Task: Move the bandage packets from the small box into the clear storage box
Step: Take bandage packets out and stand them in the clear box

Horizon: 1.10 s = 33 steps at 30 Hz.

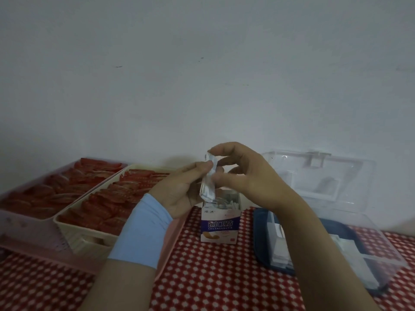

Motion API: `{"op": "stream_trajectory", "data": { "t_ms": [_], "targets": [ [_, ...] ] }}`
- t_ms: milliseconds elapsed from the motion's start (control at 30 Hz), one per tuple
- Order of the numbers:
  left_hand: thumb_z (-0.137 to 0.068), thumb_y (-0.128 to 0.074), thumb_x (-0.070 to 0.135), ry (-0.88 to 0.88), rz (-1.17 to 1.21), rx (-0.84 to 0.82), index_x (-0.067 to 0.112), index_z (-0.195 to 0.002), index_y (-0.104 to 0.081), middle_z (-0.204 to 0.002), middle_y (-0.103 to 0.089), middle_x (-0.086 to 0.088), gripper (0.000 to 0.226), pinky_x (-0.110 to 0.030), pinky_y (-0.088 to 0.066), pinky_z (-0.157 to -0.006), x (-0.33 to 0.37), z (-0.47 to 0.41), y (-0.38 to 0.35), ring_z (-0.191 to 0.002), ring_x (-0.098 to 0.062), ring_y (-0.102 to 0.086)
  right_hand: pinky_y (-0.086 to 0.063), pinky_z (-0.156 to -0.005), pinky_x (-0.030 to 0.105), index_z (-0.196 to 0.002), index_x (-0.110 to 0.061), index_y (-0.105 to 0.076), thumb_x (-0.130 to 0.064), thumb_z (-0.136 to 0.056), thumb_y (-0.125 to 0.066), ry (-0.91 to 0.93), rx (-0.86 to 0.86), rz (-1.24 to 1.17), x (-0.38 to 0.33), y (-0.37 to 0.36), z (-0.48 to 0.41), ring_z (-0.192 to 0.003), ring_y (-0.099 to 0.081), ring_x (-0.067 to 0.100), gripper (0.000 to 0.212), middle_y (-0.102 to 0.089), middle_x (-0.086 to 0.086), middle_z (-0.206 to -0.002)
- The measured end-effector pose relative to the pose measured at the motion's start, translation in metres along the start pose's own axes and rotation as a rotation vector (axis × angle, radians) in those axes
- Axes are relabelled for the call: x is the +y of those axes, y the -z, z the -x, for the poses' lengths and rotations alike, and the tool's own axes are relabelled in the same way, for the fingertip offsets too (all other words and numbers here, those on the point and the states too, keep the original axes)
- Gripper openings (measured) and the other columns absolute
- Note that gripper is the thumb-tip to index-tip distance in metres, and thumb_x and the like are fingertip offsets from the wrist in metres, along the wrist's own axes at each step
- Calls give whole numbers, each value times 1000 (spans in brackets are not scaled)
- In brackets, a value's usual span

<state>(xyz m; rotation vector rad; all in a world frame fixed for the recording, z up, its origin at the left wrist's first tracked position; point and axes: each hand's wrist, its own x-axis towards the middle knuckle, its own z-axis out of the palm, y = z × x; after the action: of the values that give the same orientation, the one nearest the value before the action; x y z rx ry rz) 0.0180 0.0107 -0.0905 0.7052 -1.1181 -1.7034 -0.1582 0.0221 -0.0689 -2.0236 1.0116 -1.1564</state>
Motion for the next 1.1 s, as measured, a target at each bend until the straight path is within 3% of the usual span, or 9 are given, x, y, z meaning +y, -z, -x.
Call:
{"op": "stream_trajectory", "data": {
  "t_ms": [67,133,233,367,467,533,600,767,1100],
  "targets": [
    [-75,-69,31,-7,34,27,5,-115,-67,-95,-74,-5,48,-34,-62,-67,-1,-2,1,-80,-18,-72,-48,-92,21,-109,-32,-53,-28,-67,-92,-27,-80,85,-2,-3,3,-116,-57,-5,58,-61,-21,-127],
    [-80,-68,31,-6,59,10,6,-111,-67,-95,-72,-4,40,-30,-59,-67,-2,-4,0,-79,-17,-72,-51,-84,18,-100,-29,-48,-30,-59,-95,-21,-98,183,-2,-8,3,-103,-61,-6,62,-63,-18,-116],
    [-86,-63,29,-10,43,-41,6,-101,-67,-97,-72,-5,28,-28,-58,-66,-3,-4,-1,-82,-18,-71,-52,-73,15,-97,-19,-53,-24,-64,-93,18,-66,196,-1,-13,2,-77,-63,-4,52,-64,-11,-93],
    [-85,-61,26,-12,3,-75,6,-87,-66,-94,-73,-5,21,-27,-58,-62,-2,-1,-1,-80,-17,-72,-49,-70,15,-95,-17,-56,-29,-67,-89,29,-82,183,1,-11,3,-79,-60,0,45,-64,-9,-93],
    [-80,-69,25,-29,-44,48,-7,-115,-63,-110,-71,-16,48,-34,-62,-72,1,-2,3,-91,-22,-71,-46,-70,12,-94,-30,-63,-35,-80,-79,-51,-26,115,3,-4,2,-87,-62,-2,23,-63,-22,-111],
    [-80,-73,18,-68,-140,177,-6,-108,-63,-101,-70,-19,38,-34,-62,-69,4,-3,10,-86,-23,-74,-44,-67,17,-93,-35,-67,-33,-92,-68,-100,84,219,9,3,0,-74,-61,-3,2,-62,-37,-98],
    [-85,-73,11,-120,-245,283,0,-91,-62,-90,-71,-18,16,-38,-62,-72,5,-4,17,-83,-26,-75,-46,-67,21,-90,-40,-70,-31,-96,-62,-159,111,472,18,8,-2,-64,-55,-6,13,-61,-39,-78],
    [-87,-73,8,-141,-300,322,4,-84,-60,-81,-72,-16,15,-44,-62,-80,1,-6,19,-86,-29,-75,-52,-81,25,-106,-40,-75,-26,-96,-61,-207,-82,846,22,-9,-9,-95,-64,7,22,-72,-16,-109],
    [-85,-76,8,-198,-310,338,2,-84,-60,-83,-71,-19,18,-45,-61,-79,-3,-10,19,-88,-32,-75,-54,-75,27,-106,-40,-75,-28,-95,-63,-231,-174,975,23,-24,-16,-87,-64,11,20,-71,-11,-102]
  ]
}}
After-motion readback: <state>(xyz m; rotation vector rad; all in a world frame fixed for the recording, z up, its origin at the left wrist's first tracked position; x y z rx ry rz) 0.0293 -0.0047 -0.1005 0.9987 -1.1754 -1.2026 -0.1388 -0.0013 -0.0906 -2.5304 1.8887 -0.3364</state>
